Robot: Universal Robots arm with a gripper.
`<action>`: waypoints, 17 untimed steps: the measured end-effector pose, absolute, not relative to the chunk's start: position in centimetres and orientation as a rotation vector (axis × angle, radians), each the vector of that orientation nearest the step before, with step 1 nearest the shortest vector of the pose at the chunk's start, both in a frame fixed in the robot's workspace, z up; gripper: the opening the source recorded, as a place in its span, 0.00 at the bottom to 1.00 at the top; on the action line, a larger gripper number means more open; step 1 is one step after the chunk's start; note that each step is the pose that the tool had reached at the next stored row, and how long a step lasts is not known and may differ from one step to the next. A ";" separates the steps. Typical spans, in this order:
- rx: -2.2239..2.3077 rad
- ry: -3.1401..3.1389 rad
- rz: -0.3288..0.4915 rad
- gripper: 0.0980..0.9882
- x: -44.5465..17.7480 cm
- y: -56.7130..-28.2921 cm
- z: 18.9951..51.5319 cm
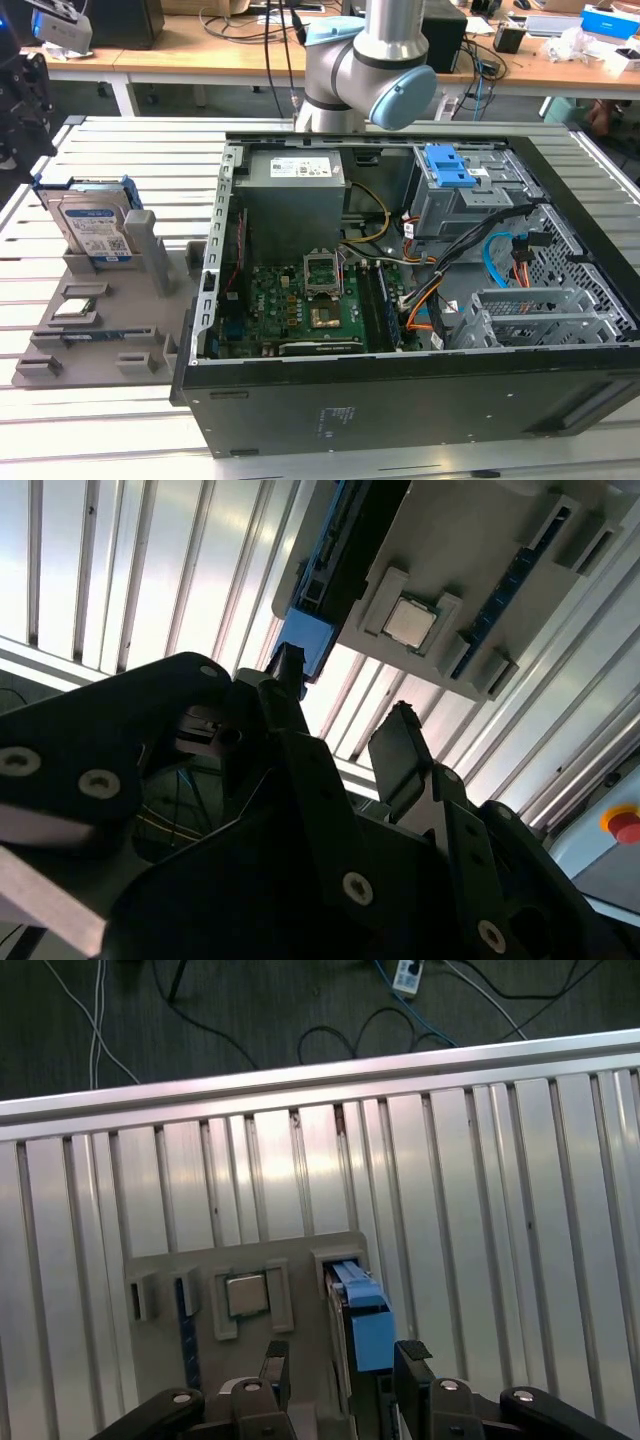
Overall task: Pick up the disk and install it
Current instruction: 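Pick up the disk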
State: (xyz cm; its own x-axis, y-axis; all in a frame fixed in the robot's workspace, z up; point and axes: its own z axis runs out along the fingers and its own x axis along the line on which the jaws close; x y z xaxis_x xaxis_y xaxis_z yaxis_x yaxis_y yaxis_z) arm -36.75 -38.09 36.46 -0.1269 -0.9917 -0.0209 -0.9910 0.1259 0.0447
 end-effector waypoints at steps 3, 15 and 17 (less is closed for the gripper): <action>2.067 -2.346 -0.074 0.50 -36.7 -38.1 36.1; 2.091 -2.324 -0.074 0.50 -36.2 -37.0 35.1; 2.093 -2.322 -0.074 0.50 -36.1 -36.8 35.0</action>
State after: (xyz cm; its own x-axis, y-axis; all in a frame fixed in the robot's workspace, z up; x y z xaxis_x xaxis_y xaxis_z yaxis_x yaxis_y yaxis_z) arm -36.12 -36.75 35.04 -0.1038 -0.9944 -0.0209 -0.9937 0.1028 0.0448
